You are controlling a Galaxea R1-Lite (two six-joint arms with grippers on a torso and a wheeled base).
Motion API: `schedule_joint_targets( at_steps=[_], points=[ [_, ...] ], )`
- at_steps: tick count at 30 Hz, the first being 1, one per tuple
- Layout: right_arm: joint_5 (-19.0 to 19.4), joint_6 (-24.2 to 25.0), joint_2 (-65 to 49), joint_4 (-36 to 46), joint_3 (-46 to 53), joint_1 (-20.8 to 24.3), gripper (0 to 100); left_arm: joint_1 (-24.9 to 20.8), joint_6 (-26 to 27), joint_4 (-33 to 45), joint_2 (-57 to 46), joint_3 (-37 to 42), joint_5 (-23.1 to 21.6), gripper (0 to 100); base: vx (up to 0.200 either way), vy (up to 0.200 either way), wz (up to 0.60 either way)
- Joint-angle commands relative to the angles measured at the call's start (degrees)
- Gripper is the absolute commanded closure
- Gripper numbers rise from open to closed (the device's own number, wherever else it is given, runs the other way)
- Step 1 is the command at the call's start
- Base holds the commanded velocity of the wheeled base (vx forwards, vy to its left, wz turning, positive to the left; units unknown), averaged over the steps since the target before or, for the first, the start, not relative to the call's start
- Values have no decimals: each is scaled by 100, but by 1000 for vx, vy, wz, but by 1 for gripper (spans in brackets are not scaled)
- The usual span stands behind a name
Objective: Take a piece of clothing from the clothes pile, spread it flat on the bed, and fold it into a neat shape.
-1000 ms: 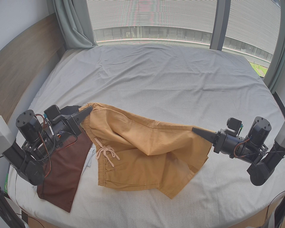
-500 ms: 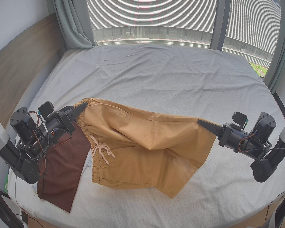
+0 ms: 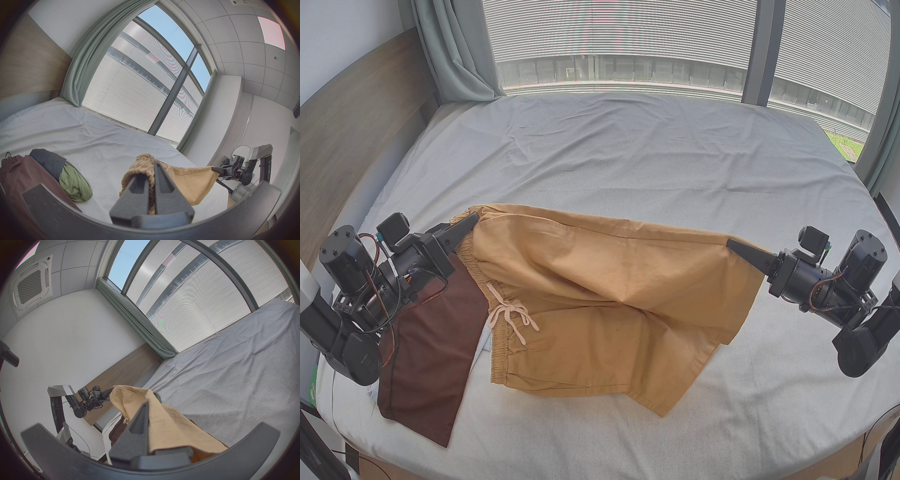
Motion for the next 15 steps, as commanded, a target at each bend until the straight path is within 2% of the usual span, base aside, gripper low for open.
schedule_joint_targets(
  at_steps=[1, 15],
  points=[
    [3, -1, -2, -3, -3, -16, 100, 39, -1, -1, 44, 6, 1, 100, 0, 0, 0],
    [21, -10, 6, -3, -56, -209, 100, 162, -10, -1, 150, -11, 10, 100, 0, 0, 0]
  ],
)
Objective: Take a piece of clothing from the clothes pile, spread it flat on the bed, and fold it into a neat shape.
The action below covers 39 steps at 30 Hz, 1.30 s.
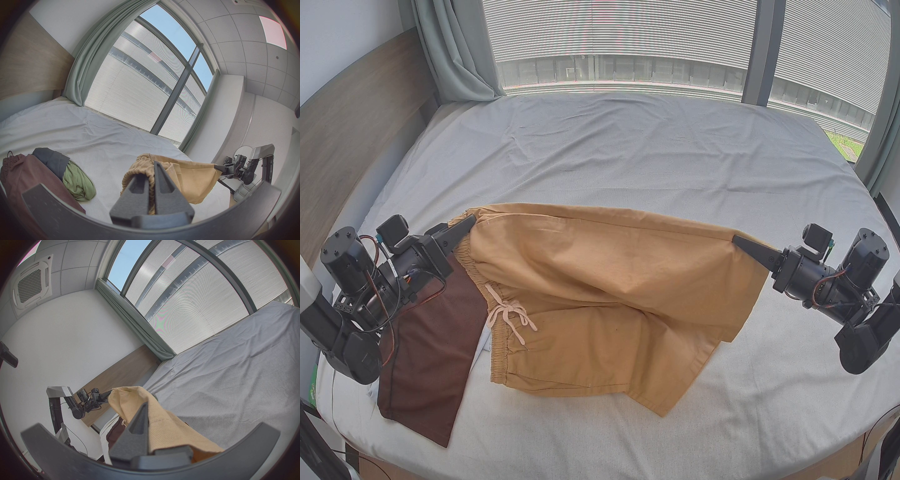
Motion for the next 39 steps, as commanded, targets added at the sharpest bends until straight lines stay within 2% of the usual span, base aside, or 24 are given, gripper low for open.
schedule_joint_targets(
  at_steps=[1, 39],
  points=[
    [1, -9, 8, -2, -32, -64, 100, 59, -1, -1, 96, -10, -1, 100, 0, 0, 0],
    [27, -17, 52, 7, -199, -512, 100, 411, -36, -1, 254, -125, -1, 100, 0, 0, 0]
  ],
)
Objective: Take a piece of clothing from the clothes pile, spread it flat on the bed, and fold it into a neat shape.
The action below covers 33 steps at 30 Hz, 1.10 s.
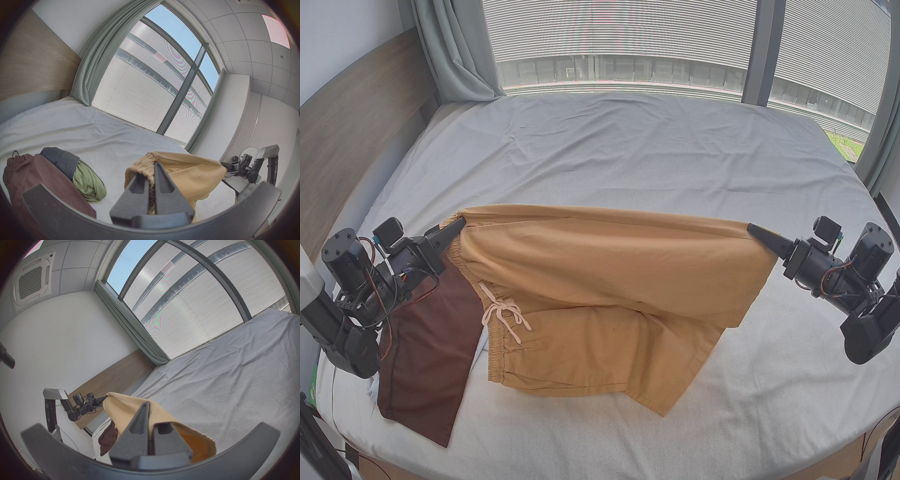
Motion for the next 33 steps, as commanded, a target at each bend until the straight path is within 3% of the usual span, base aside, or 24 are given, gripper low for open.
schedule_joint_targets(
  at_steps=[1, 12, 22, 33],
  points=[
    [3, 1, 15, 3, -5, -4, 100, 6, 2, -1, 12, 0, 1, 100, 0, 0, 0],
    [3, 1, 24, 3, -23, 58, 100, -20, 10, -1, 29, 17, -8, 100, 0, 0, 0],
    [-50, -17, 683, 3, -849, 84, 100, -12, 2, -1, 214, -35, -8, 100, 0, 0, 0],
    [-32, 19, 1289, 3, -1614, 14, 100, -29, -95, -1, 926, -703, 72, 100, 0, 0, 0]
  ],
)
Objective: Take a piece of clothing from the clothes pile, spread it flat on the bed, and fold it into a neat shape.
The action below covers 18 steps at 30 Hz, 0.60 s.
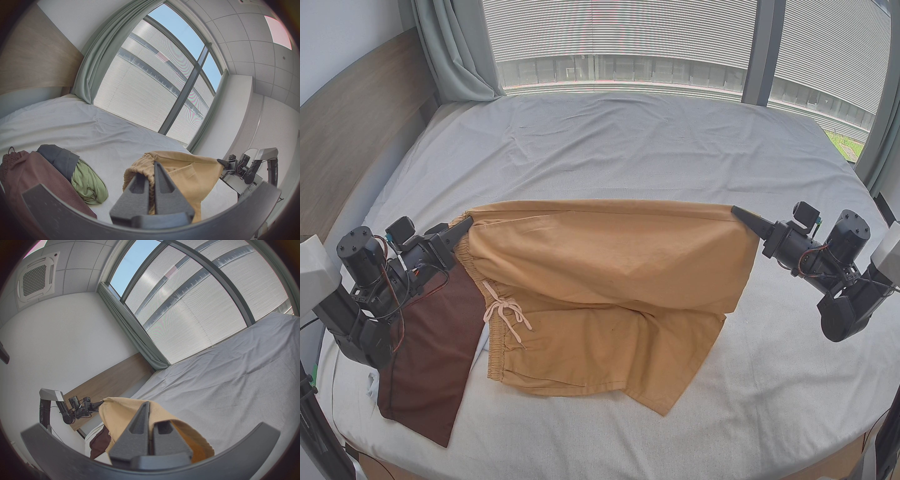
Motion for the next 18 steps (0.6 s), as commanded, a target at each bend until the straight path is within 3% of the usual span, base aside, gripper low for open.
schedule_joint_targets(
  at_steps=[1, 9, 18],
  points=[
    [5, 5, 420, -4, -383, -25, 100, 12, -26, -1, 408, -197, 8, 100, 0, 0, 0],
    [-13, 14, 842, -4, -963, -25, 100, 12, -34, -1, 715, -531, 122, 100, 0, 0, 0],
    [-39, 49, 1580, 5, -2035, -25, 100, -23, -281, -1, 1392, -1471, 368, 100, 0, 0, 0]
  ],
)
